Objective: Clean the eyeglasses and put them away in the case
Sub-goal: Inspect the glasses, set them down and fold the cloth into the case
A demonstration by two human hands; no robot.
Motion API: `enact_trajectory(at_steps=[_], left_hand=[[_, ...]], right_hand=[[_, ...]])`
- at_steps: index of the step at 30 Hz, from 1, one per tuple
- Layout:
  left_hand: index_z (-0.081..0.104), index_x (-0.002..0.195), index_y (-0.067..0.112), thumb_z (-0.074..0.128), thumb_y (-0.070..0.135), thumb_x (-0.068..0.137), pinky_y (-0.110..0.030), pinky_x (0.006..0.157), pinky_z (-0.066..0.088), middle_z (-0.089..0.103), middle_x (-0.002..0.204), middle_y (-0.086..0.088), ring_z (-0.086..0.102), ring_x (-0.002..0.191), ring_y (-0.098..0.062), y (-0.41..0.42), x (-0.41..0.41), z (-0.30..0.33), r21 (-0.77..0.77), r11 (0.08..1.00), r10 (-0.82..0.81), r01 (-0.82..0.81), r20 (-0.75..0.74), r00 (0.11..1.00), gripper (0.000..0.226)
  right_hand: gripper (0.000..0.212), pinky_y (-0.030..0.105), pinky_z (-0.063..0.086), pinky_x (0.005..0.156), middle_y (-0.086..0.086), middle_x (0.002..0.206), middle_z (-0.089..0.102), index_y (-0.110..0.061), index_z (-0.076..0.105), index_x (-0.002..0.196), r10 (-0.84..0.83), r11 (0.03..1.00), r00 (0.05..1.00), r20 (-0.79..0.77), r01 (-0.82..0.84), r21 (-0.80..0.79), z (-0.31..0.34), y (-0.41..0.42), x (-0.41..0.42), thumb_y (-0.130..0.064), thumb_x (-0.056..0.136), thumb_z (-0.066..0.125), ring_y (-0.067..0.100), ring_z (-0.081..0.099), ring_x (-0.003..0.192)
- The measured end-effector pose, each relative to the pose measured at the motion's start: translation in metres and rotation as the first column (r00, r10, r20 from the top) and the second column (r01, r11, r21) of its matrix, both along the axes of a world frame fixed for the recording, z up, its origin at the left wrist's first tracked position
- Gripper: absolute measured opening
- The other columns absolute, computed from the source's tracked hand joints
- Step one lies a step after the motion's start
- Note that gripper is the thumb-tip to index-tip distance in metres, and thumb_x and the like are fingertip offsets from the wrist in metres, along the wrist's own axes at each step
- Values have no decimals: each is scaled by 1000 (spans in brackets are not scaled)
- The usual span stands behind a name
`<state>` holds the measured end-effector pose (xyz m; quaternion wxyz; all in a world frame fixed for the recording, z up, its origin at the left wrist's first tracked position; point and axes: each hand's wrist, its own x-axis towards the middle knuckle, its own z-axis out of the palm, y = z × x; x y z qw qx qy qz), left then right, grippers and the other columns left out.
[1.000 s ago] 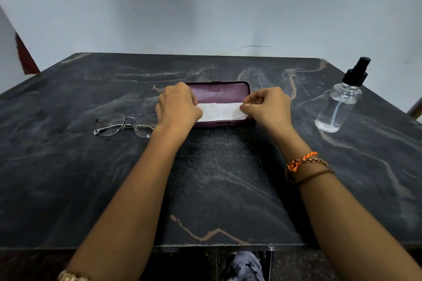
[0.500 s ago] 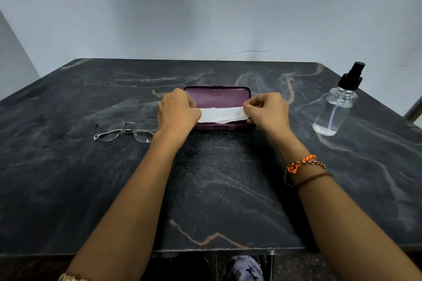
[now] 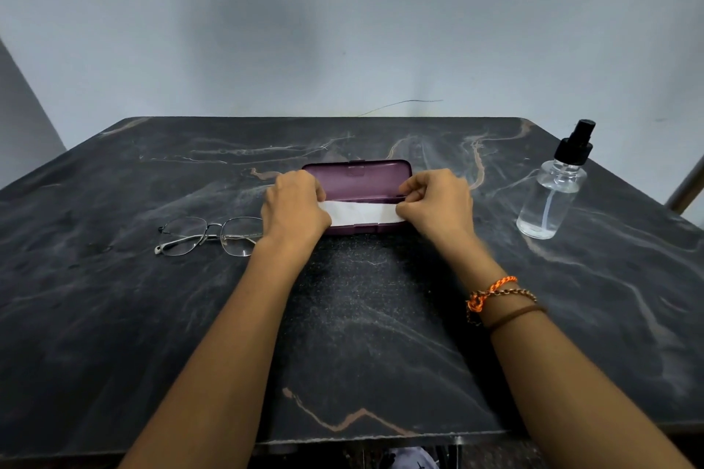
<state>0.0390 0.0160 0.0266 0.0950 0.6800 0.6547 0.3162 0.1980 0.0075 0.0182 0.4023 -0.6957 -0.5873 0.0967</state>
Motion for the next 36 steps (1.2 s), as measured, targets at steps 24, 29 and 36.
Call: enact_trajectory(at_steps=[24, 29, 36], left_hand=[[70, 96, 10, 58, 30, 87, -38, 77, 50, 68, 97, -15, 60, 92, -31, -3, 3, 3, -139, 978, -182, 153, -228, 957, 25], [67, 101, 19, 53, 27, 90, -38, 81, 47, 66, 106, -8, 58, 98, -28, -1, 3, 2, -124, 976, -208, 181, -257, 944, 20], [66, 102, 17, 40, 26, 96, -34, 80, 29, 66, 106, -5, 56, 100, -27, 3, 4, -1, -139, 976, -207, 167, -361, 909, 28]], right_hand=[[20, 27, 48, 63, 0, 74, 70, -15, 73, 83, 59, 989, 987, 147, -78, 123, 6, -4, 0, -9, 73, 56, 19, 64, 75], [27, 41, 48, 83, 8, 91, 74, -14, 73, 89, 289, 957, 878, 383, -282, -75, 8, -7, 2, -14, 79, 48, 30, 64, 83], [26, 39, 50, 68, 15, 79, 72, -10, 72, 80, 309, 951, 846, 434, -268, -155, 9, -9, 9, -23, 81, 50, 33, 61, 71]])
